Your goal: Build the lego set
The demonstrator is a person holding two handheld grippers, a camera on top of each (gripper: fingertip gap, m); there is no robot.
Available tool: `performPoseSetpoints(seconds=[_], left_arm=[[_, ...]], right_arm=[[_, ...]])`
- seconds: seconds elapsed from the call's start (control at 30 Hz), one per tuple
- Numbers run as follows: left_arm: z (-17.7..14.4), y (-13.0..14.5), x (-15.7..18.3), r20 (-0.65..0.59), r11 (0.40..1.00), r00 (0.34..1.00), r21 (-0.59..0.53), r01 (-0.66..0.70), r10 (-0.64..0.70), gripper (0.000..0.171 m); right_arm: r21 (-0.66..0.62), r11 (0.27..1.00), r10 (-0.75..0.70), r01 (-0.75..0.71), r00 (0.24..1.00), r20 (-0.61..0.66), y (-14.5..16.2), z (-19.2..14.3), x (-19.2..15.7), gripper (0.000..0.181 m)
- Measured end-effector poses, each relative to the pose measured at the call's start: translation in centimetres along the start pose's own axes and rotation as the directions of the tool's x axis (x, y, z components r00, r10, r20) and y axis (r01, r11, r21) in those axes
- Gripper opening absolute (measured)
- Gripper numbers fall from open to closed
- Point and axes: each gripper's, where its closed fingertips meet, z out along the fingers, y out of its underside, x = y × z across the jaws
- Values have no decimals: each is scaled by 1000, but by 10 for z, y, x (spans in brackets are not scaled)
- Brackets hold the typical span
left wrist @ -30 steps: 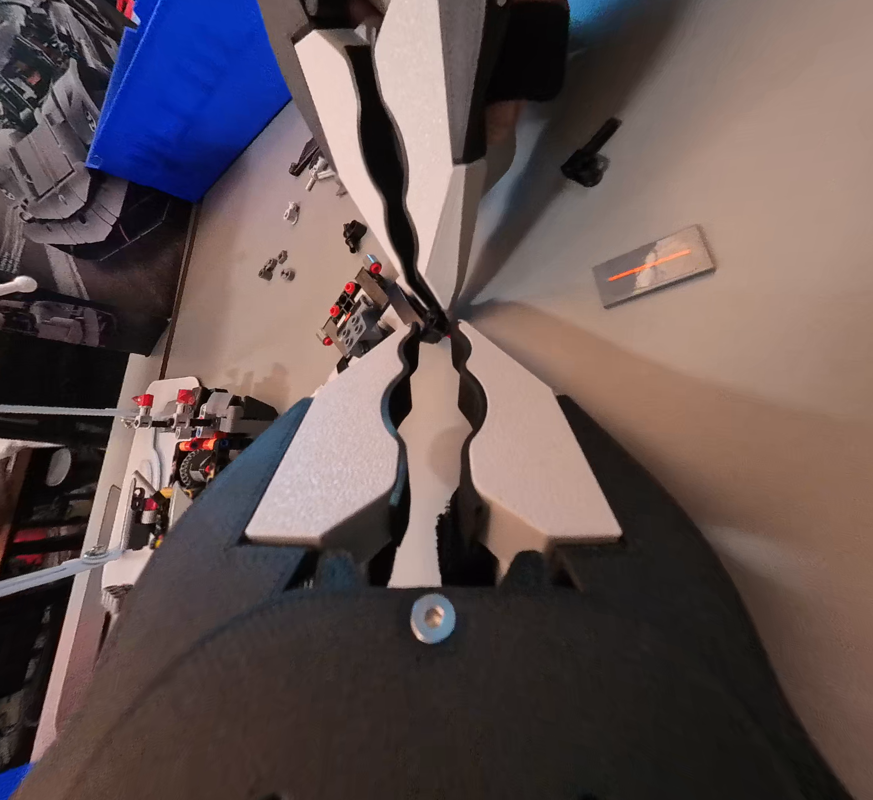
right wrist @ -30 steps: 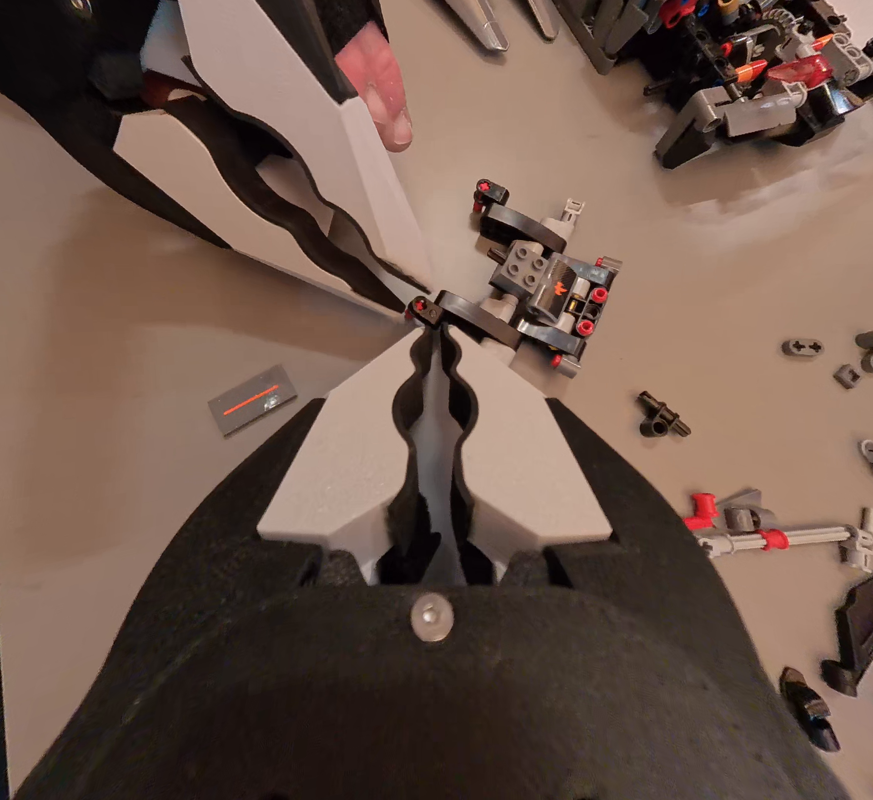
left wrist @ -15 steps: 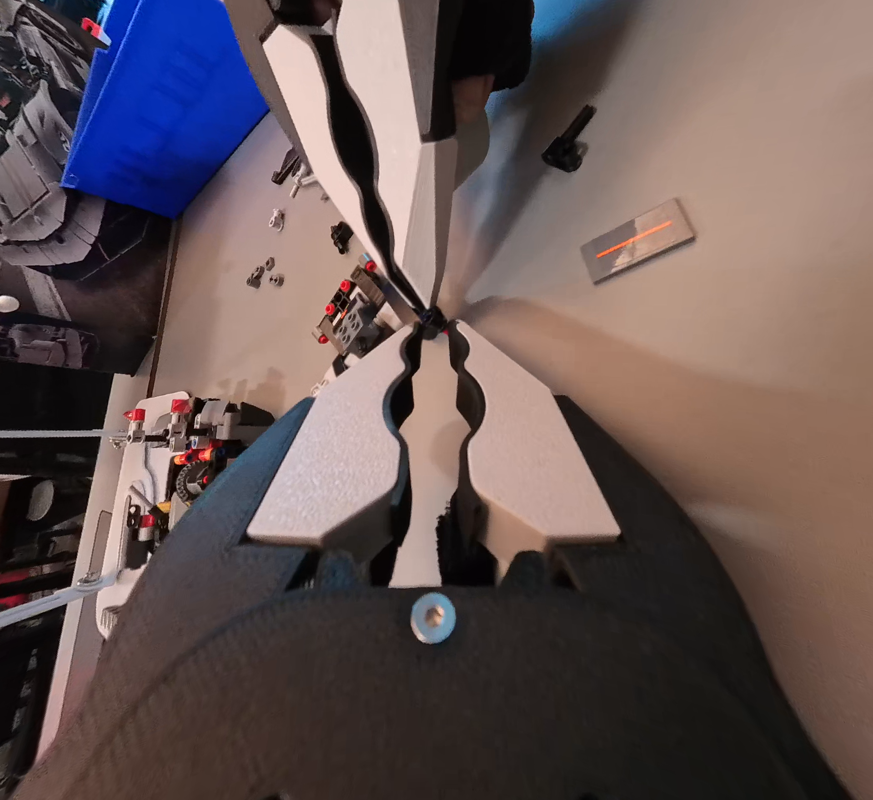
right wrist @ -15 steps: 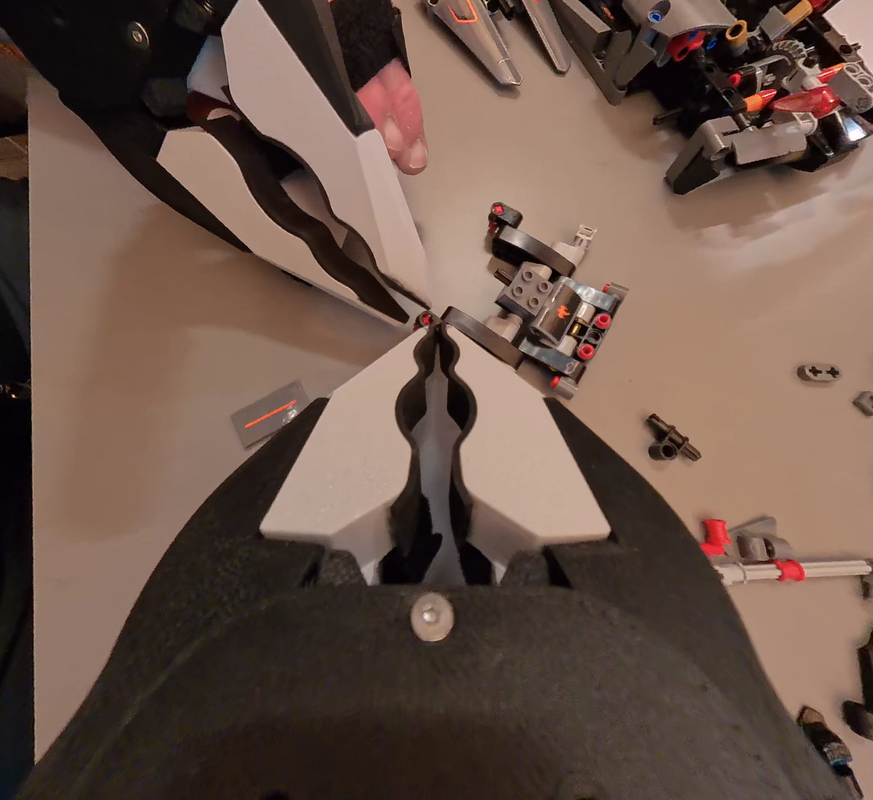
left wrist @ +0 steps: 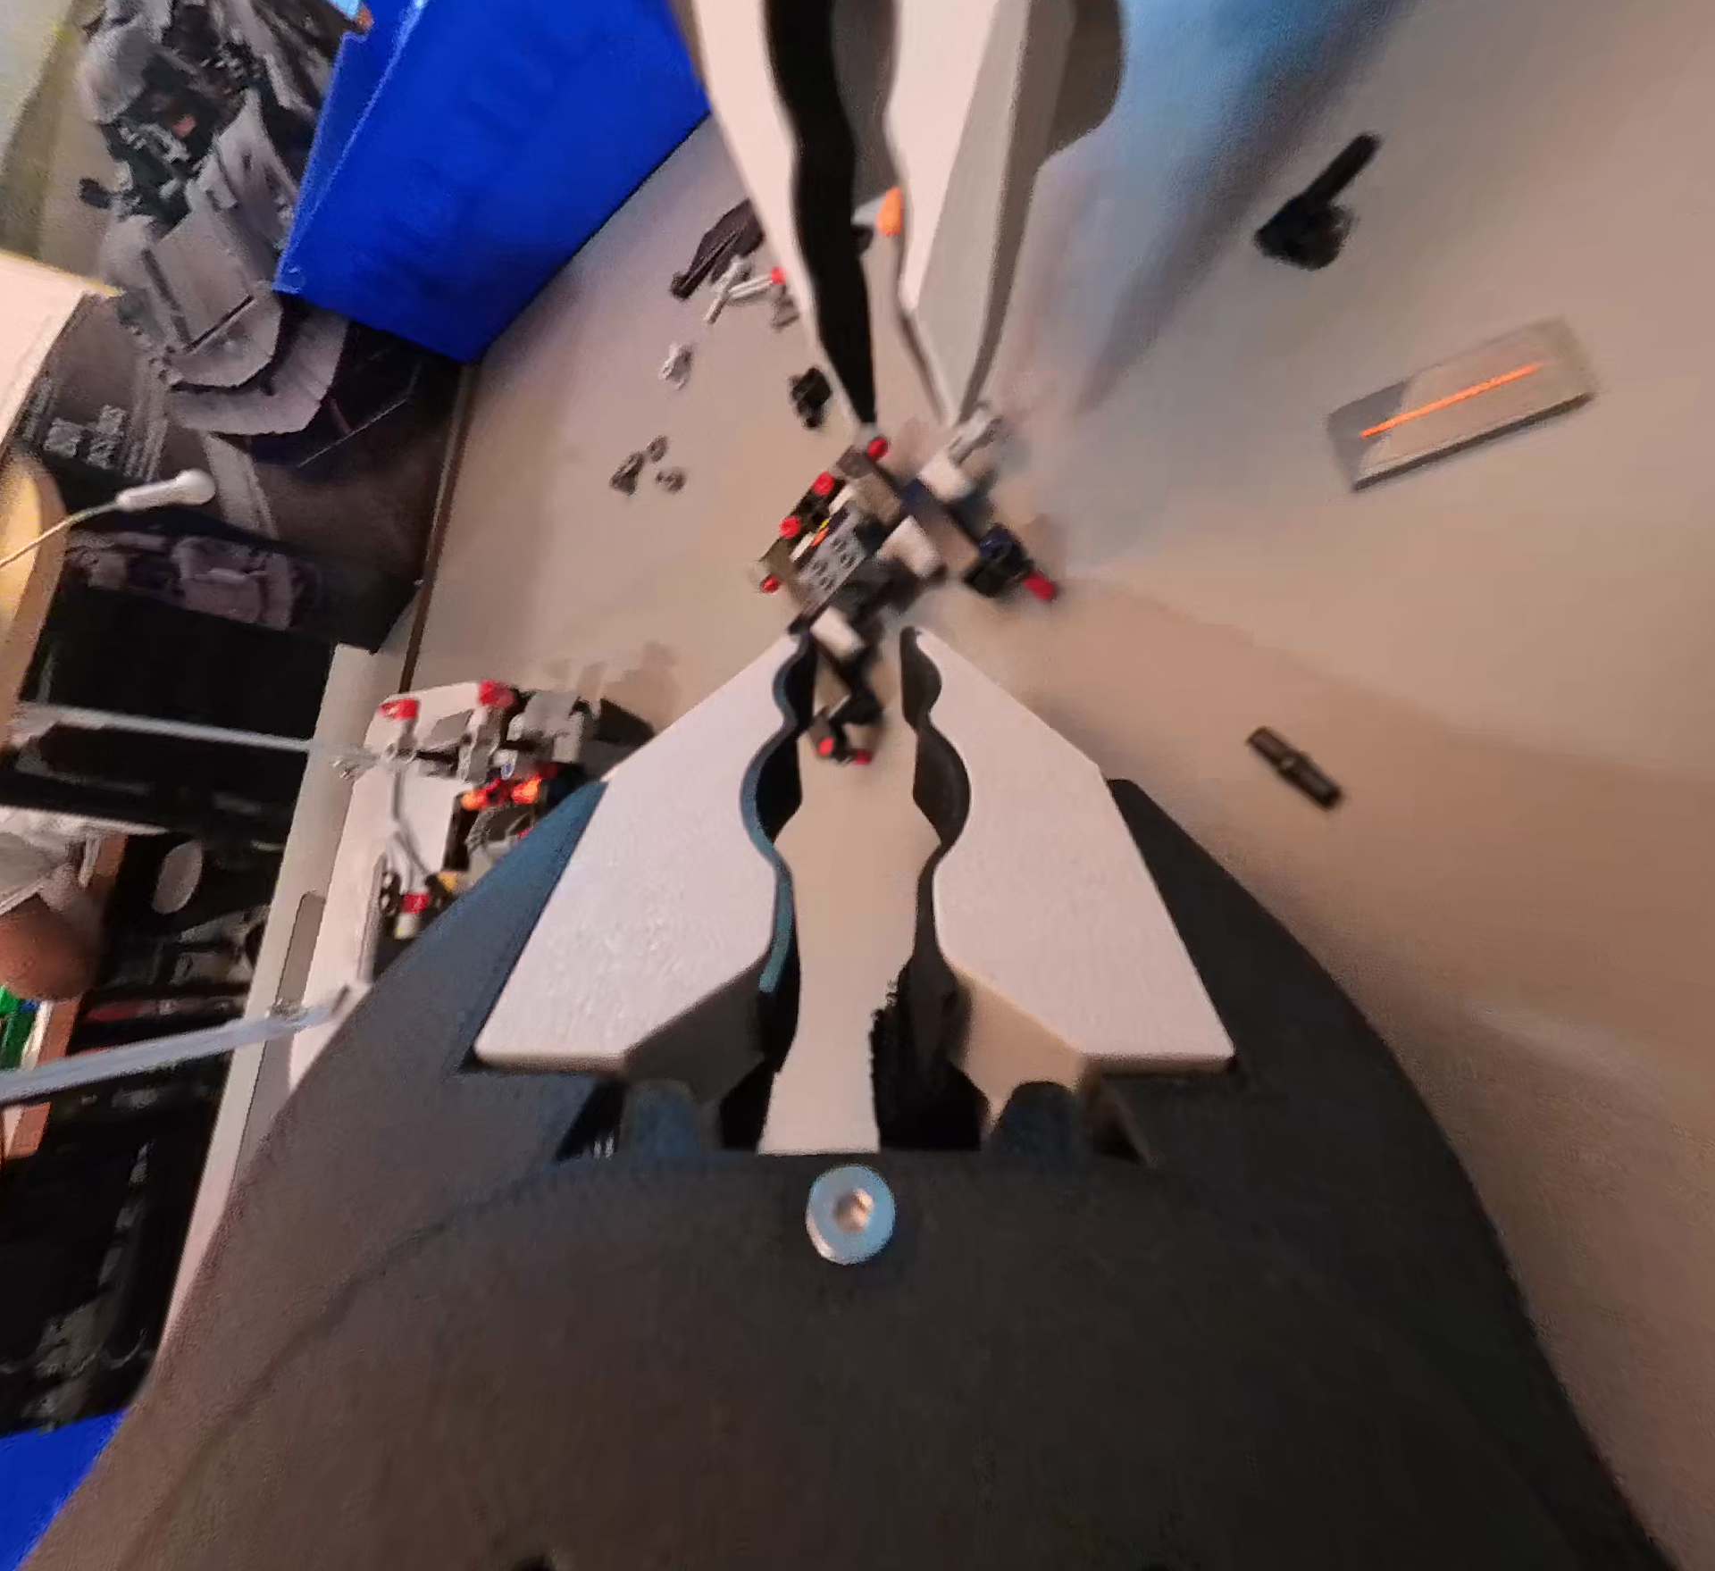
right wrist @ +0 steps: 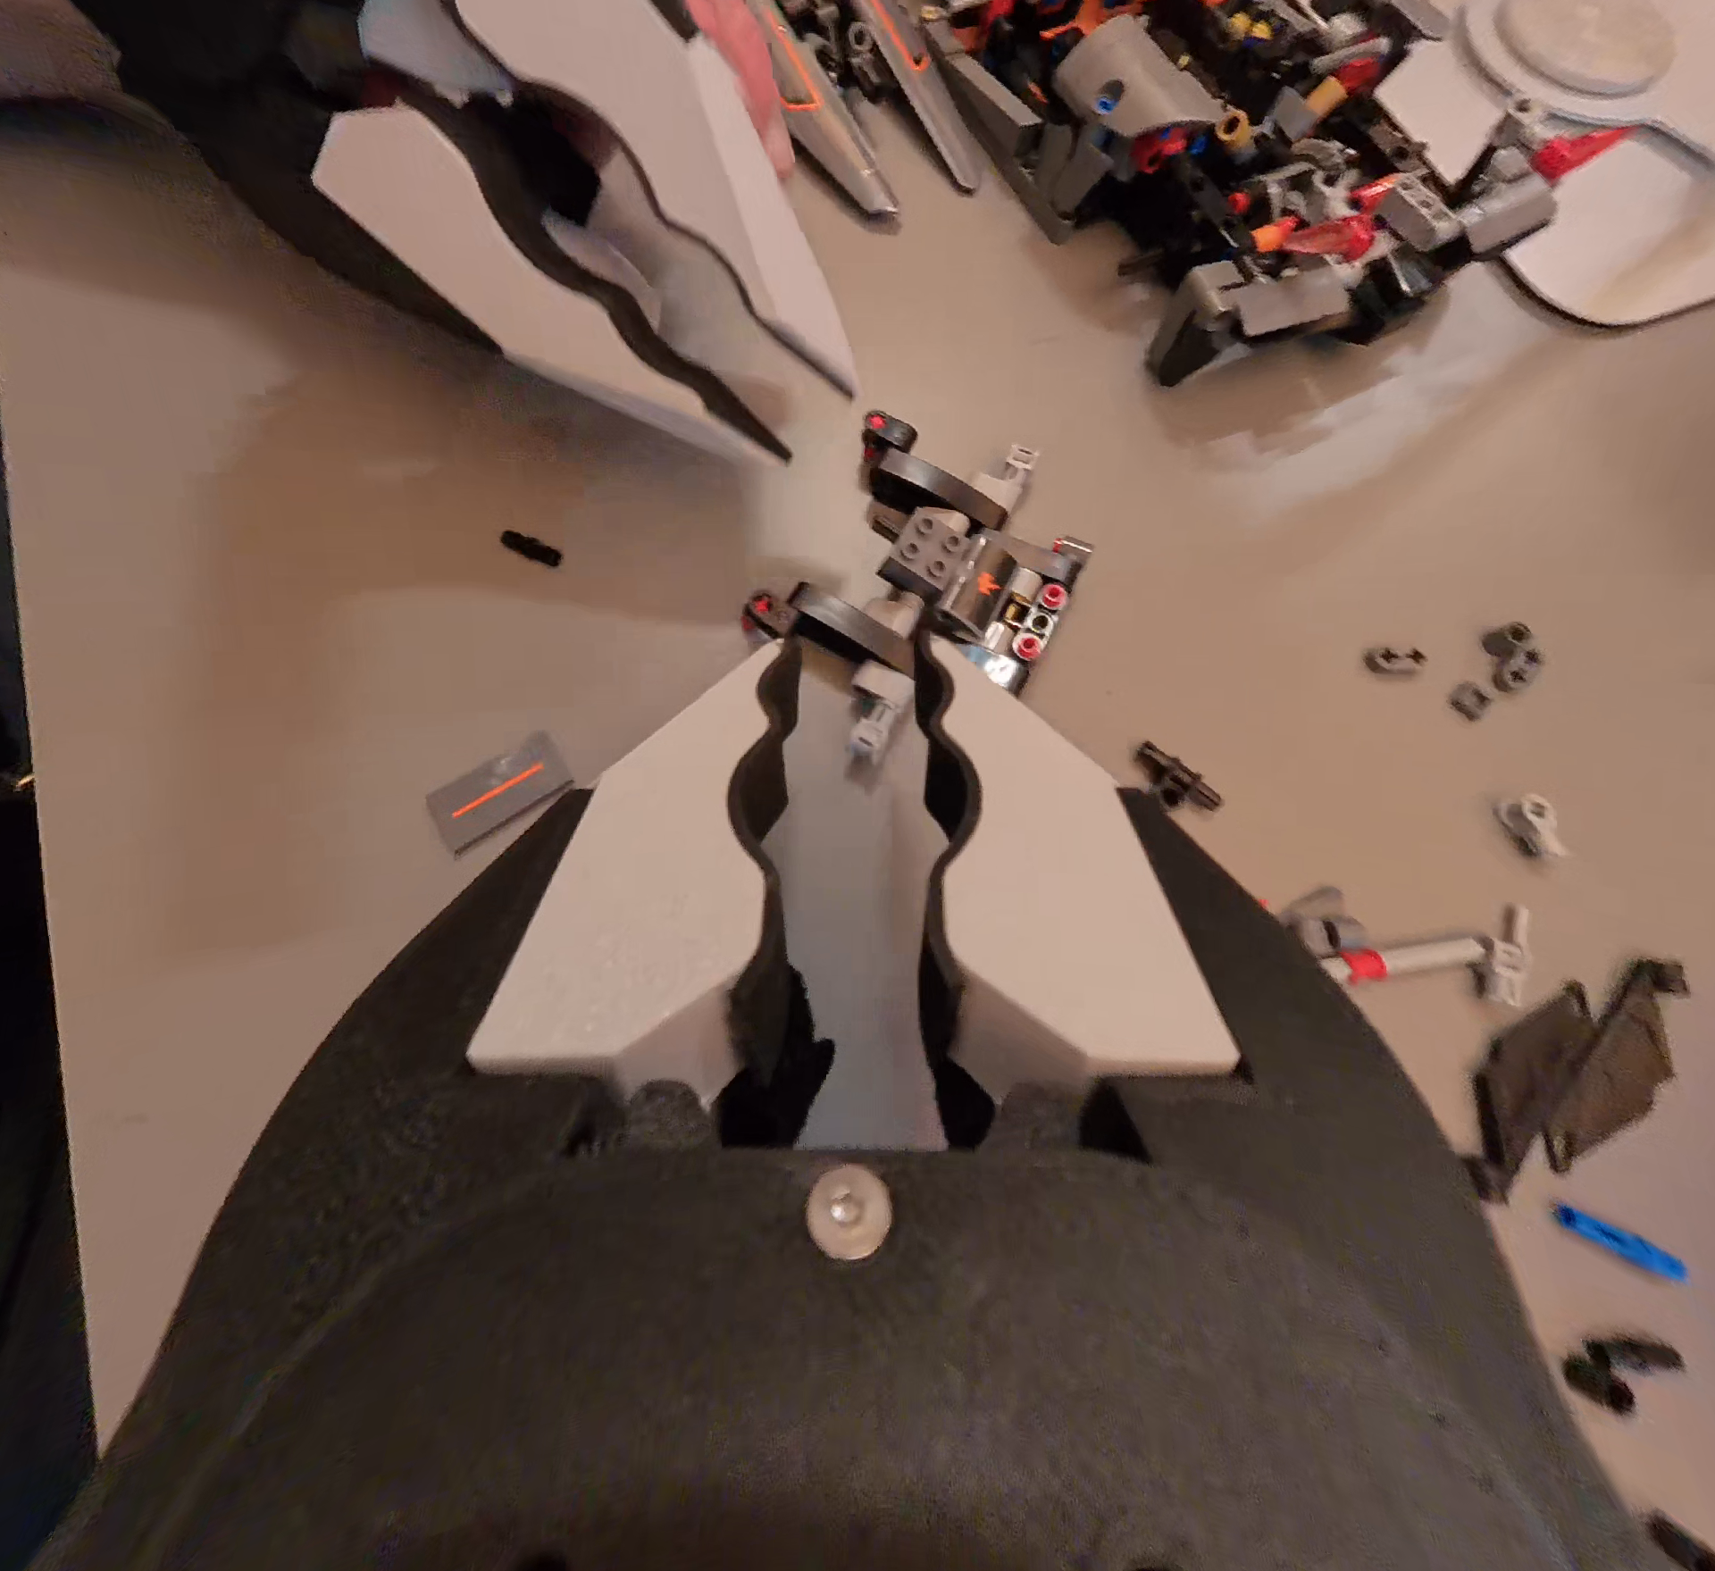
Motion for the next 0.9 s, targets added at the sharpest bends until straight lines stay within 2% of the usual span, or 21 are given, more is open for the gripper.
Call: performPoseSetpoints(seconds=[0.13,0.23,0.43,0.63,0.77,0.9], left_arm=[[-2,20,-19,11,998,998,-34,58,-58,22],[3,32,-20,-31,992,993,-62,112,-114,26],[15,43,-6,-104,980,980,-115,160,-172,27],[12,42,0,-134,979,974,-116,169,-184,23],[4,33,5,-184,973,956,-79,219,-230,21],[-4,26,12,-229,981,953,-34,193,-196,22]], right_arm=[[-38,996,83,-85,995,-51,5,1,2,49],[-68,989,118,-128,985,-127,12,11,7,66],[-89,981,160,-173,978,-132,9,28,7,66],[-109,989,89,-97,994,-68,5,34,8,66],[-120,992,36,-33,999,18,6,32,9,64],[-113,993,29,-24,999,46,5,26,11,66]])
